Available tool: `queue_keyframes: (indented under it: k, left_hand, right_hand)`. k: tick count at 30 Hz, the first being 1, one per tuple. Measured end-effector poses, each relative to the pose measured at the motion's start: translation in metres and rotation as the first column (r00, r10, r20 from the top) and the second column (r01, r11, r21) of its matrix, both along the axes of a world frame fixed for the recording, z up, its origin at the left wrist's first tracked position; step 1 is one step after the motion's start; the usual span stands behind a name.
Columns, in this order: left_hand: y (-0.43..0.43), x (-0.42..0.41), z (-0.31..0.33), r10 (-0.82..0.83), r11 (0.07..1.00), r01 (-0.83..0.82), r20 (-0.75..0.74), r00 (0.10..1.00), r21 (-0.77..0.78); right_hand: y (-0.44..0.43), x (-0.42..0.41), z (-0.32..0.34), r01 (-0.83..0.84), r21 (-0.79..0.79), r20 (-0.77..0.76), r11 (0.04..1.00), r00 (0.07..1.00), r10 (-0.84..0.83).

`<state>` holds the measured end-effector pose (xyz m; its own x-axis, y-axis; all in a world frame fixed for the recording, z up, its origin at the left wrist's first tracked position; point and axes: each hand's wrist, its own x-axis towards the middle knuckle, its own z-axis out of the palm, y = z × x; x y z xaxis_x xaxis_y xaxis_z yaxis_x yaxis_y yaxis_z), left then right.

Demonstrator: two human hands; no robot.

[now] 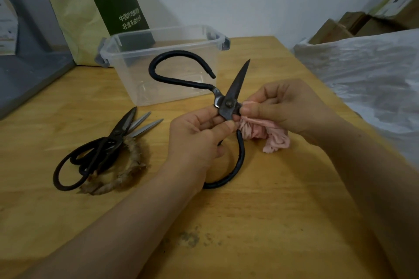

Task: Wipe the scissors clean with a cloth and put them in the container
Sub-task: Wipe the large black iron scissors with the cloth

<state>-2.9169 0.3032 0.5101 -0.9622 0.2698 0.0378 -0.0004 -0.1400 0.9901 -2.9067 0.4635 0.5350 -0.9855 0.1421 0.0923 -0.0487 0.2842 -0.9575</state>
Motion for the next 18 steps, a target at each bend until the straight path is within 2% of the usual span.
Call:
queue_keyframes:
  k: [3, 8, 13, 16, 18]
  left_hand:
    - [0.000, 0.000, 0.000, -0.020, 1.000, 0.020, -0.008, 1.000, 0.002]
    - [-0.001, -0.001, -0.001, -0.040, 0.999, 0.040, -0.029, 0.999, -0.026]
    - [-0.002, 0.000, -0.001, -0.031, 0.999, 0.032, -0.022, 0.999, 0.007]
    - [-0.002, -0.001, -0.001, -0.036, 0.999, 0.036, -0.020, 0.999, 0.002]
    - [-0.002, -0.001, -0.001, -0.038, 0.999, 0.038, -0.016, 0.999, -0.005]
  right_hand:
    - [0.006, 0.003, 0.001, 0.002, 0.024, 0.019, 1.000, 1.000, -0.003]
    - [-0.011, -0.001, 0.001, 0.011, -0.116, -0.057, 0.993, 0.998, -0.018]
    - [0.002, 0.004, 0.006, -0.017, 0.029, 0.032, 0.999, 0.999, 0.016]
    - [0.007, 0.007, 0.005, -0.013, 0.046, 0.025, 0.999, 1.000, 0.012]
    - [0.001, 0.005, 0.003, -0.003, -0.001, -0.013, 1.000, 1.000, 0.003]
